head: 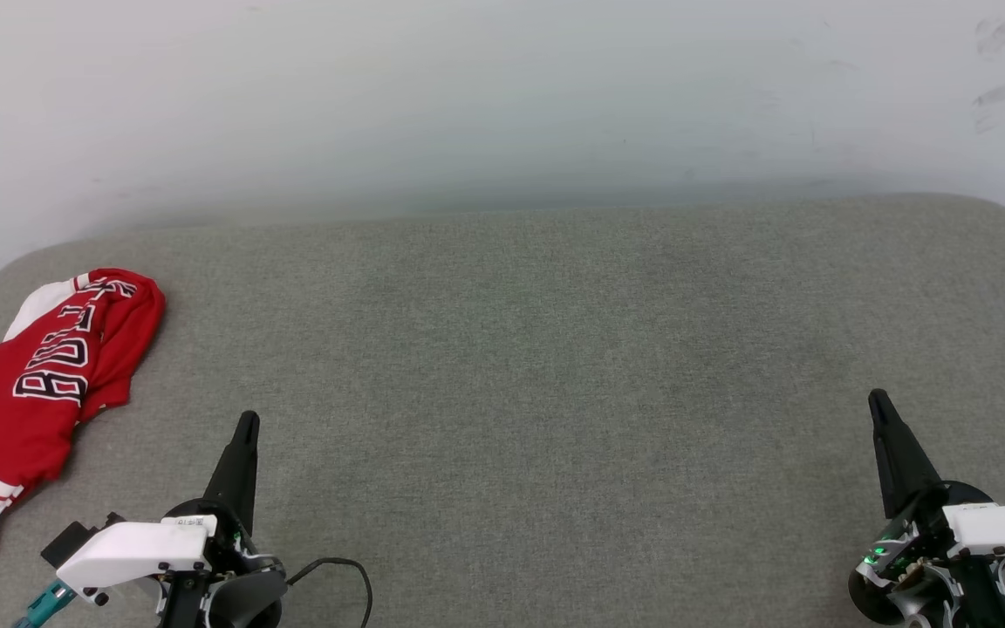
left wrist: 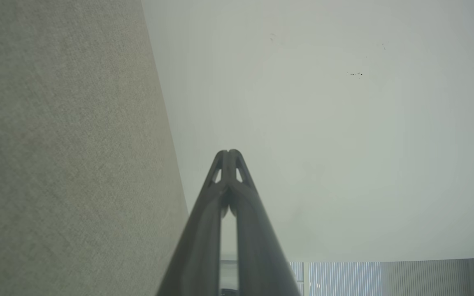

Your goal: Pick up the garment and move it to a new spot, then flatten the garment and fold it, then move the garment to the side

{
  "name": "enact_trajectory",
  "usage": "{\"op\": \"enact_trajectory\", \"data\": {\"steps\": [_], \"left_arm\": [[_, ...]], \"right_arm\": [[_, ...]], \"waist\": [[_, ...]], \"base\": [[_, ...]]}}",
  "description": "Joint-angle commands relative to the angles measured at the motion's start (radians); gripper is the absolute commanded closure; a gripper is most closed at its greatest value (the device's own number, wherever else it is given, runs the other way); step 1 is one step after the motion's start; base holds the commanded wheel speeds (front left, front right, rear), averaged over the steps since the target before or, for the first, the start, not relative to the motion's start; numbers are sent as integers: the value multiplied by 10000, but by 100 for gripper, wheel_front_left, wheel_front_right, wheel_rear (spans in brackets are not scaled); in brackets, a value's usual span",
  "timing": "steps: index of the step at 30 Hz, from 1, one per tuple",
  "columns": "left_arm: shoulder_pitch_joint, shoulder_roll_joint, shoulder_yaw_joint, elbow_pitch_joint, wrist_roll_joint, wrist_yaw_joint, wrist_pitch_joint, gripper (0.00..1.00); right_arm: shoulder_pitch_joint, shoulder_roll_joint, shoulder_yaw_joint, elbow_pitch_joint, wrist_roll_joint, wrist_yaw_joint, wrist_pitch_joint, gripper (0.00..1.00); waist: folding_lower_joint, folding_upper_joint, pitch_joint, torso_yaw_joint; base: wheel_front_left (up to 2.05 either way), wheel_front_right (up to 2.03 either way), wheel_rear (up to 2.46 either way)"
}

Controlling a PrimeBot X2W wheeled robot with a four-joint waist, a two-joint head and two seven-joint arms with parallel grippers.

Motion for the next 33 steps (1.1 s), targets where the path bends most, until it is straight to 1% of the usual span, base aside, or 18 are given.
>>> {"op": "enact_trajectory", "data": {"steps": [1, 33], "left_arm": [[-65, -6, 11, 0, 12, -33, 15, 100], [-65, -6, 12, 0, 12, -33, 15, 100]], "right_arm": [[-99, 27, 5, 1, 40, -3, 6, 100], [-100, 27, 4, 1, 40, -3, 5, 100]], "waist": [[0, 0, 0, 0], [0, 0, 0, 0]], "base": [[0, 0, 0], [0, 0, 0]]}}
